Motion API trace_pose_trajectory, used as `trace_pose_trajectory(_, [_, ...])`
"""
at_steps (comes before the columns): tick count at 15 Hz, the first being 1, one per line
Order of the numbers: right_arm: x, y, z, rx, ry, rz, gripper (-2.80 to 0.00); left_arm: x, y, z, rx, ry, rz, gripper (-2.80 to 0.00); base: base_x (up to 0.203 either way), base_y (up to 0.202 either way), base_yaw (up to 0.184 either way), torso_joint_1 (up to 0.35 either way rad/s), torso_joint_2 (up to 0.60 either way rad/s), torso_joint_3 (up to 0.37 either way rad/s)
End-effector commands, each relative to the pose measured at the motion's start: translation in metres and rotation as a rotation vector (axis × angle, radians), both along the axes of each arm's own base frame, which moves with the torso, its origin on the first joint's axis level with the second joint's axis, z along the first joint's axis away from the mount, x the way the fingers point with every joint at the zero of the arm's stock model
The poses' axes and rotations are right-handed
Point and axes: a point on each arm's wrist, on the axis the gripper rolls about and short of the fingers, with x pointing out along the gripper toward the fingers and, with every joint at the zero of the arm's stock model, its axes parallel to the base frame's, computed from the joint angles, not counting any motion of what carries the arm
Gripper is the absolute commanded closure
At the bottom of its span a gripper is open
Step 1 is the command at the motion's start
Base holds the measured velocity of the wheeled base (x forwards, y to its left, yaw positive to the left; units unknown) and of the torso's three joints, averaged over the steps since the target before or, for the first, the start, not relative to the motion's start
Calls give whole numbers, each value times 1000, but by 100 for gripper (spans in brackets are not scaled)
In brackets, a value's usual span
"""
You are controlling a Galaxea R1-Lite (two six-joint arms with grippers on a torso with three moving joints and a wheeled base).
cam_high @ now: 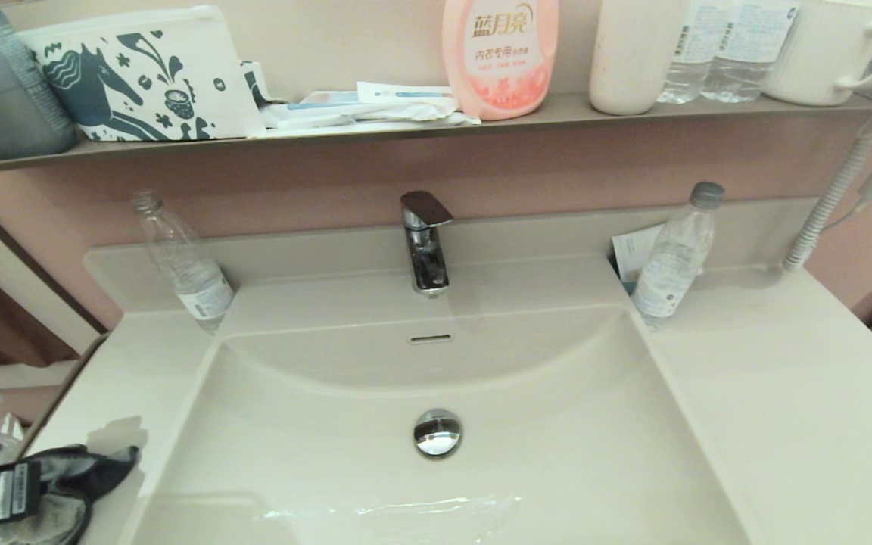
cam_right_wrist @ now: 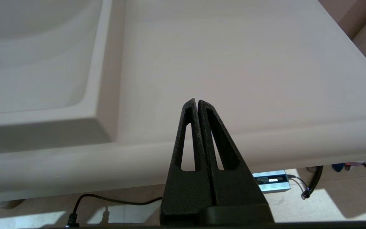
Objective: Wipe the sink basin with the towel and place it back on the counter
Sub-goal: Wipe the sink
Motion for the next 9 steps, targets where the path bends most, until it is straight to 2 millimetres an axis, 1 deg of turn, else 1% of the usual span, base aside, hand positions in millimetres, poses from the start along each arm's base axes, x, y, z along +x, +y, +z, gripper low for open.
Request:
trace_pose_trajectory(1, [0,0,0,0,1,1,0,-11,-17,1,10,-17,-34,0,0,0,0,0,0,0])
trace_pose_trajectory(3, [0,0,0,0,1,1,0,-9,-32,1,0,-23,-96,0,0,0,0,0,0,0])
trace_pose_trajectory(5, [0,0,0,0,1,1,0,1,-47,1,-20,-29,-139,0,0,0,0,0,0,0])
trace_pose_trajectory(7, [0,0,0,0,1,1,0,20,-60,-3,-49,-6,-160,0,0,0,0,0,0,0])
trace_pose_trajectory(9, [0,0,0,0,1,1,0,50,-64,-9,-64,15,-146,0,0,0,0,0,0,0])
